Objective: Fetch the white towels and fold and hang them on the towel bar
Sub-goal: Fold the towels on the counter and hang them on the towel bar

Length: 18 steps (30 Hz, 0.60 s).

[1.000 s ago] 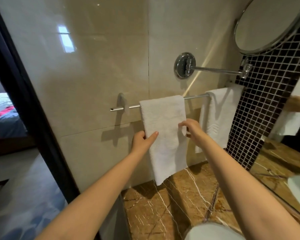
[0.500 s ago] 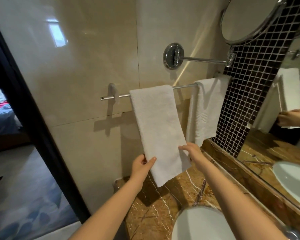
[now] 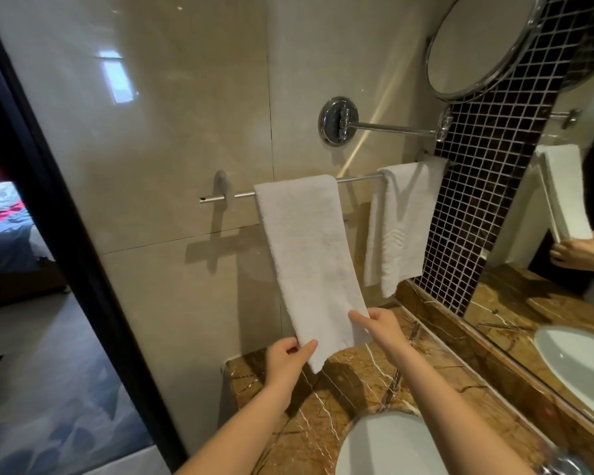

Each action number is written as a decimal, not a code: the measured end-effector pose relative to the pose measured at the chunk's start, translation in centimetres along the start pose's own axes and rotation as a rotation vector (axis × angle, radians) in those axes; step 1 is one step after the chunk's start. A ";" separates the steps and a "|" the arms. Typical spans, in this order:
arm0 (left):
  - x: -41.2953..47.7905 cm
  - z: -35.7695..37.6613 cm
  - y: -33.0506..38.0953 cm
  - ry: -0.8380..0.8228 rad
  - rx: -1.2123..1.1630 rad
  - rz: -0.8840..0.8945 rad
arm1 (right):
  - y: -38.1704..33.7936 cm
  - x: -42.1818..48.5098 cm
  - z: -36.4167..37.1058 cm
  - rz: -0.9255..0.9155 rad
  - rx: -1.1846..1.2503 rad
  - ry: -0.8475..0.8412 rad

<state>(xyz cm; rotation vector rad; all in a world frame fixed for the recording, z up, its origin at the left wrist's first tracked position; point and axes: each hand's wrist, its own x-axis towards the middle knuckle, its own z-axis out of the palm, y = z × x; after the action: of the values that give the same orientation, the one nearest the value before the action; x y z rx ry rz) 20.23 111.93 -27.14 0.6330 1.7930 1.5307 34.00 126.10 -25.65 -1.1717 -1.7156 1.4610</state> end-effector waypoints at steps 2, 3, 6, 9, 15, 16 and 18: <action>-0.1 -0.3 -0.3 0.024 -0.014 -0.002 | 0.6 0.0 -0.2 0.007 0.003 0.005; -0.2 -0.4 -0.3 0.033 -0.016 -0.010 | 0.8 0.0 -0.3 0.013 0.009 0.005; -0.4 -0.4 -0.4 0.045 -0.002 -0.024 | 1.1 -0.2 -0.5 0.016 0.038 0.002; -0.7 -0.3 -0.4 0.050 -0.001 -0.035 | 1.9 0.1 -0.7 0.027 0.051 -0.014; -0.6 -0.3 -0.7 0.054 0.025 -0.040 | 2.0 -0.4 -0.6 0.003 0.059 -0.020; -0.5 -0.3 -0.8 0.053 0.026 -0.041 | 1.7 -0.6 -0.5 0.008 0.048 -0.016; -0.6 -0.4 -0.9 0.059 0.029 -0.038 | 1.3 -1.0 -0.4 0.014 0.036 -0.006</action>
<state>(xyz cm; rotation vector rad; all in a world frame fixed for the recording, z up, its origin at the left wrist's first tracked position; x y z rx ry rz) 20.37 111.10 -27.88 0.5701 1.8637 1.5150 35.06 125.43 -26.72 -1.1637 -1.6813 1.4995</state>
